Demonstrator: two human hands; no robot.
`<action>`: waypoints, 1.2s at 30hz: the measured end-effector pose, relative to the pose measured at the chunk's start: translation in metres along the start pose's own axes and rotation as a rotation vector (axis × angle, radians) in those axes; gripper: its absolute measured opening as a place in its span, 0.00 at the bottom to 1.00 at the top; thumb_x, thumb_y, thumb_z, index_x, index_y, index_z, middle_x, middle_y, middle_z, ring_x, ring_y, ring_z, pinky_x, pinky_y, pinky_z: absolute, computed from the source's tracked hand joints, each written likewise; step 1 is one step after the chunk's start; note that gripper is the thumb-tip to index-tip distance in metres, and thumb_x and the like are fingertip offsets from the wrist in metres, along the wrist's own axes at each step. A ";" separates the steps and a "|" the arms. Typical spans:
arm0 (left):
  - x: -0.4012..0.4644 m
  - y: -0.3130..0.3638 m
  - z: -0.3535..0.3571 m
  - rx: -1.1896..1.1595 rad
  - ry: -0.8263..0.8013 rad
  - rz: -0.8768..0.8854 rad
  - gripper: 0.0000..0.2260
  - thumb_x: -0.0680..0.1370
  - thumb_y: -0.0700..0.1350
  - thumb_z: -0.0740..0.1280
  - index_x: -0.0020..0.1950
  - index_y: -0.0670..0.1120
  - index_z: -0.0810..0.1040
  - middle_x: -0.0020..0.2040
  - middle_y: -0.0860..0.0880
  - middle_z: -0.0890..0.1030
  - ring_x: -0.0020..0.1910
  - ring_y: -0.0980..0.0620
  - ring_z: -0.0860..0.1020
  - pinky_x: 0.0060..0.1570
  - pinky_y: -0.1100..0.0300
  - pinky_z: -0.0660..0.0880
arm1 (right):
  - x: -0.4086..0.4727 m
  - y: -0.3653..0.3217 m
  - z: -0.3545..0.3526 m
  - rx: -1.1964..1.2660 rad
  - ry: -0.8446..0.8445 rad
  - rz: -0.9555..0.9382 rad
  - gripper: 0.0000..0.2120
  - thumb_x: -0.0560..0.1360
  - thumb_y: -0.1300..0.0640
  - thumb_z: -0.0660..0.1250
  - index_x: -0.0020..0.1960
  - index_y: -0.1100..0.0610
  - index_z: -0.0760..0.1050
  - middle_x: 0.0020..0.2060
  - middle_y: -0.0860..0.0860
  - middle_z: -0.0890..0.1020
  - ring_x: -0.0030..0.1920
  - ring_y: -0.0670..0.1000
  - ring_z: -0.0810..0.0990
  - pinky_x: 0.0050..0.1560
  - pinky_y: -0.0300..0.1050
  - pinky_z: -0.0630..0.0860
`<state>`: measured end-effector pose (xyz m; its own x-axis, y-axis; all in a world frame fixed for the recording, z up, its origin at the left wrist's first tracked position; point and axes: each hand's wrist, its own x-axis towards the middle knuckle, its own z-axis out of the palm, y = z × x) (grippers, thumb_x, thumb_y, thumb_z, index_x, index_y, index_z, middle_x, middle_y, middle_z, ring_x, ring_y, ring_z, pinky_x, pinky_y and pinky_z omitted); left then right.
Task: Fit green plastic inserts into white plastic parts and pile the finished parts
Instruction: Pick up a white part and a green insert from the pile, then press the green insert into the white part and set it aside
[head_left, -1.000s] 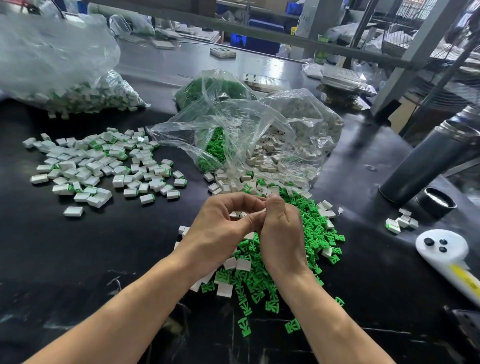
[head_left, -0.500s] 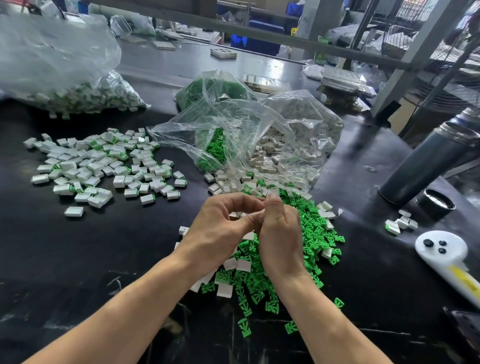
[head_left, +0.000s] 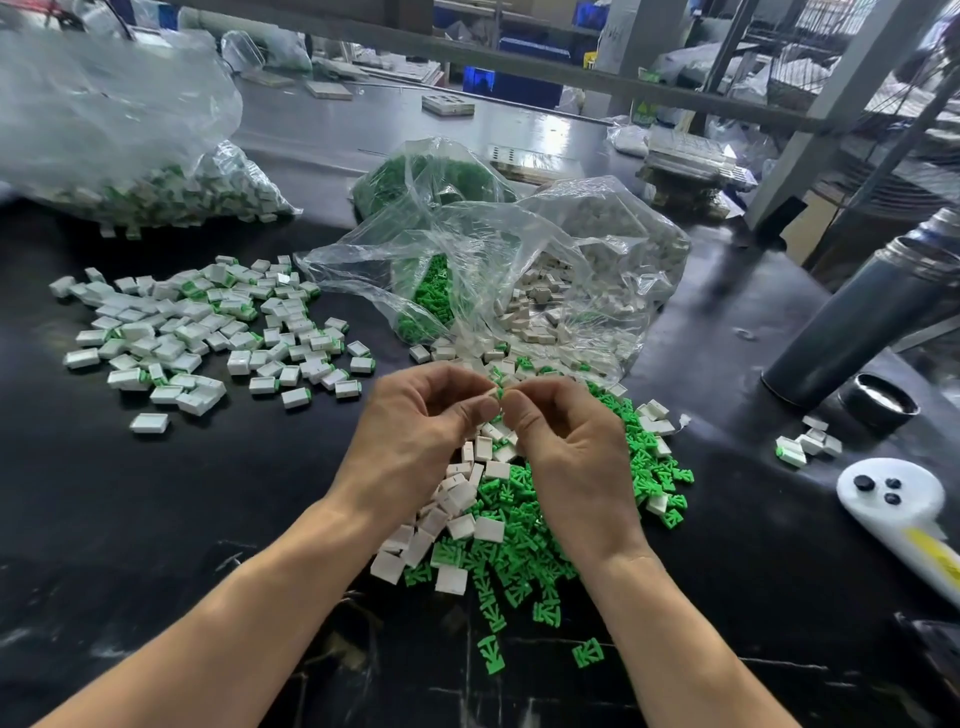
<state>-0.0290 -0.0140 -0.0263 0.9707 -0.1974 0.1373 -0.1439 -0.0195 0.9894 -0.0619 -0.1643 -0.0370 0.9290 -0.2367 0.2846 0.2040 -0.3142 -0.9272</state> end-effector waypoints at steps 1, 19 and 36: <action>0.000 0.000 0.000 0.016 0.001 0.007 0.04 0.76 0.42 0.75 0.50 0.48 0.85 0.39 0.53 0.85 0.37 0.60 0.81 0.38 0.64 0.79 | 0.000 0.000 0.000 0.006 0.005 0.012 0.01 0.80 0.54 0.72 0.50 0.50 0.82 0.42 0.47 0.85 0.43 0.48 0.83 0.46 0.53 0.83; 0.008 -0.010 -0.024 0.873 0.076 0.071 0.06 0.78 0.52 0.73 0.54 0.54 0.82 0.50 0.58 0.77 0.51 0.55 0.78 0.59 0.52 0.79 | 0.008 0.003 -0.018 -0.420 0.123 0.106 0.07 0.80 0.48 0.70 0.48 0.50 0.82 0.36 0.43 0.82 0.39 0.47 0.79 0.43 0.47 0.78; 0.031 -0.016 -0.063 1.198 0.374 -0.074 0.11 0.77 0.48 0.75 0.58 0.47 0.83 0.56 0.43 0.81 0.57 0.41 0.78 0.60 0.47 0.71 | 0.018 0.008 -0.040 -0.815 0.041 0.210 0.05 0.79 0.46 0.70 0.53 0.44 0.83 0.52 0.45 0.80 0.52 0.48 0.73 0.52 0.44 0.67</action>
<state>0.0157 0.0419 -0.0352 0.9507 0.1278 0.2827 0.0190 -0.9335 0.3582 -0.0561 -0.2081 -0.0298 0.9074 -0.3930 0.1490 -0.2735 -0.8213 -0.5006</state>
